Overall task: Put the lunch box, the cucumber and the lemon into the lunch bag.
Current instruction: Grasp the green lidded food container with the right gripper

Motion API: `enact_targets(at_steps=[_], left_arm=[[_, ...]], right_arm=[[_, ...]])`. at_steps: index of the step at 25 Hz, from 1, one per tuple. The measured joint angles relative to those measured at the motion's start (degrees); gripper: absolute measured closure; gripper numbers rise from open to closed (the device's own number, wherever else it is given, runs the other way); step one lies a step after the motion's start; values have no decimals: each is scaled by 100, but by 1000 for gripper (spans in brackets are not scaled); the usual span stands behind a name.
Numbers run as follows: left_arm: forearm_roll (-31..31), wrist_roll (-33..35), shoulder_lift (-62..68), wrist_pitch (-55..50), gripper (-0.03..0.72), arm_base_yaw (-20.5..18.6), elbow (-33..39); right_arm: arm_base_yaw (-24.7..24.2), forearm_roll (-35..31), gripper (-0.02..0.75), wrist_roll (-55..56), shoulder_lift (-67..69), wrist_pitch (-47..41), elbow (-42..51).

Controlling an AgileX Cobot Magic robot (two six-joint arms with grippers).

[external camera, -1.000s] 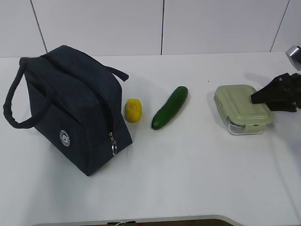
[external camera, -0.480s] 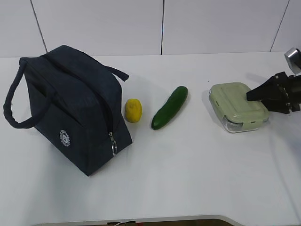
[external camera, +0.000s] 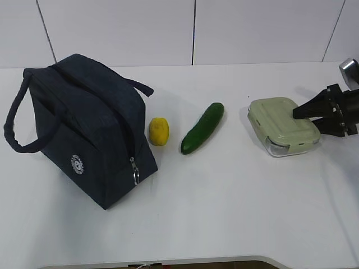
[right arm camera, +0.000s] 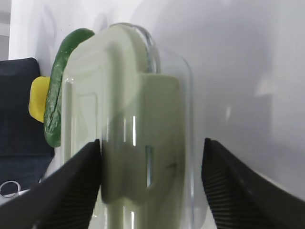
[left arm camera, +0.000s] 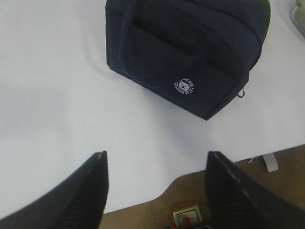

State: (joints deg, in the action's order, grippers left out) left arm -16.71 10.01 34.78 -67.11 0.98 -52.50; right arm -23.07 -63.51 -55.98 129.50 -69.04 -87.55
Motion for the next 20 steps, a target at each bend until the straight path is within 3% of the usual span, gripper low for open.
enact_targets(at_steps=[20], left_arm=[[0, -4, 0, 12, 218, 0, 0]], right_arm=[[0, -278, 223, 289, 19, 106, 0]])
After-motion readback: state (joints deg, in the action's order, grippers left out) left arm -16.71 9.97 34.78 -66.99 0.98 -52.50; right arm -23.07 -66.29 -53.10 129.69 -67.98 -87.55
